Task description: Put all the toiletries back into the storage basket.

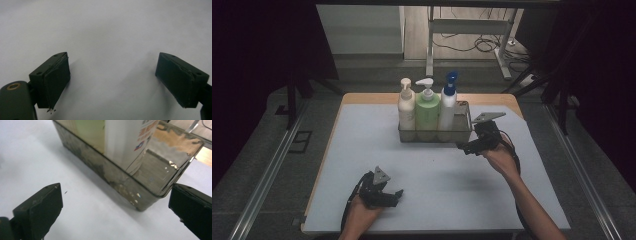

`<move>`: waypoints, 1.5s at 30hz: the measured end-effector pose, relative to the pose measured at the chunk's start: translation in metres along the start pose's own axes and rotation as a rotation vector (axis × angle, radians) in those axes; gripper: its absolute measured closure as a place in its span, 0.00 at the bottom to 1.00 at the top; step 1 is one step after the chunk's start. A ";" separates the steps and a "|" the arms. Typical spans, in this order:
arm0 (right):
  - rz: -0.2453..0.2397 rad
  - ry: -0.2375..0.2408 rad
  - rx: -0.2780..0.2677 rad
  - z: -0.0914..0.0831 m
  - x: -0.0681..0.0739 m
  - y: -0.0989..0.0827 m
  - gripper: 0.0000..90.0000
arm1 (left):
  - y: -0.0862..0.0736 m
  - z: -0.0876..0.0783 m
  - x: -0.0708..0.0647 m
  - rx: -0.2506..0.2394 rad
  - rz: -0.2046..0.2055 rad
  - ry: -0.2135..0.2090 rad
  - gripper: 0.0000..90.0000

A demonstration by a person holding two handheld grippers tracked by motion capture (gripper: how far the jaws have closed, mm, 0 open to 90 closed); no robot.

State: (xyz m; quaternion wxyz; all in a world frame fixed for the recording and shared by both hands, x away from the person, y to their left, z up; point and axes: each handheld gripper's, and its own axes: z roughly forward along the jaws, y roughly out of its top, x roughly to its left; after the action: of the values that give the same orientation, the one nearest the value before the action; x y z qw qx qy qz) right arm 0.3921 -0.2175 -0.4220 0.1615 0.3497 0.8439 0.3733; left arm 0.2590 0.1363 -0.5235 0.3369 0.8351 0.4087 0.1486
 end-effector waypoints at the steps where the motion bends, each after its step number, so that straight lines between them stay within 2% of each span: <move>1: -0.006 0.006 0.002 0.000 0.001 -0.001 0.00 | 0.000 0.000 0.000 0.000 0.000 0.000 0.13; 5: -0.026 0.018 0.024 -0.003 0.006 -0.007 0.00 | 0.000 0.000 0.000 0.000 0.000 0.000 0.13; 13: -0.040 0.023 0.027 -0.011 0.013 -0.018 0.00 | 0.000 0.000 0.000 0.000 0.000 0.000 0.13; 28: -0.027 0.020 0.023 -0.028 0.019 -0.050 0.00 | 0.000 0.000 0.000 -0.001 0.000 0.001 0.13; 36: -0.021 -0.003 0.024 -0.040 0.017 -0.070 0.00 | 0.000 0.000 0.000 0.000 0.003 0.001 0.13; 45: 0.016 -0.023 0.025 -0.047 0.012 -0.098 0.00 | 0.000 0.000 0.000 0.000 0.000 0.001 0.14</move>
State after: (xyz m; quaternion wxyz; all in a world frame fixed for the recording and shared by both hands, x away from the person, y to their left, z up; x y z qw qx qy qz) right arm 0.3127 -0.2802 -0.4641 0.1640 0.3627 0.8439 0.3597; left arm 0.2589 0.1362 -0.5236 0.3369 0.8351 0.4086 0.1490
